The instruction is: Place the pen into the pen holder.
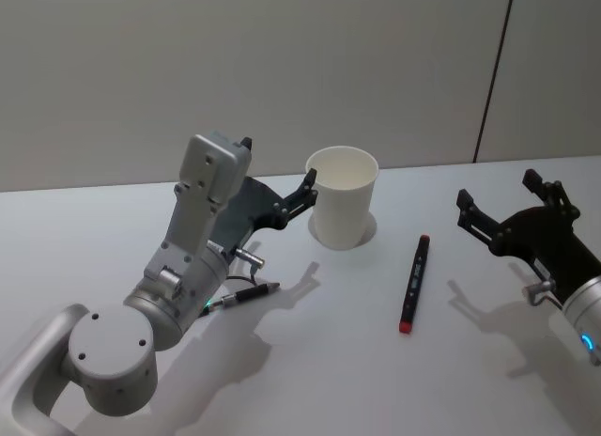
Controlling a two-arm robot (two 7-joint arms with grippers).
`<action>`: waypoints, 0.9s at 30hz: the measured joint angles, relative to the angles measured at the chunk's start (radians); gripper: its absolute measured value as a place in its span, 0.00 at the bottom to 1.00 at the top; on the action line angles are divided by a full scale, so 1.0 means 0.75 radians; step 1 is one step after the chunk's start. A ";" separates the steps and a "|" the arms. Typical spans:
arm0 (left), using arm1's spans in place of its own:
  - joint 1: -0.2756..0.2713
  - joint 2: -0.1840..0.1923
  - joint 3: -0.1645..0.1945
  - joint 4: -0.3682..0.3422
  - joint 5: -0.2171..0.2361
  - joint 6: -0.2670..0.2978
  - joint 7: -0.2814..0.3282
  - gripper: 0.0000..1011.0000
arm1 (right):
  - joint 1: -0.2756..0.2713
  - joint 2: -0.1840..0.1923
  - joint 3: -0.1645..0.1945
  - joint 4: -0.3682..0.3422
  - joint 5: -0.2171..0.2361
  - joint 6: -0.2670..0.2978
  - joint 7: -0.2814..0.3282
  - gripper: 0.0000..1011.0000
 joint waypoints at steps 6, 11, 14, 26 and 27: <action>0.000 0.000 0.000 0.000 0.000 0.000 0.000 0.99 | 0.000 0.000 0.000 0.000 0.000 0.000 0.000 0.99; 0.000 0.000 0.000 0.000 0.000 0.000 0.000 0.99 | 0.000 0.000 0.000 0.000 0.000 0.000 0.000 0.99; 0.000 0.000 0.000 0.000 0.000 0.000 0.000 0.99 | 0.000 0.000 0.000 0.000 0.000 0.000 0.000 0.99; 0.000 0.000 0.000 0.000 0.000 0.000 0.000 0.99 | 0.000 0.000 0.000 0.000 0.000 0.000 0.000 0.99; 0.000 0.000 0.000 0.000 0.000 0.000 0.000 0.99 | 0.000 0.000 0.000 0.000 0.000 0.000 0.000 0.99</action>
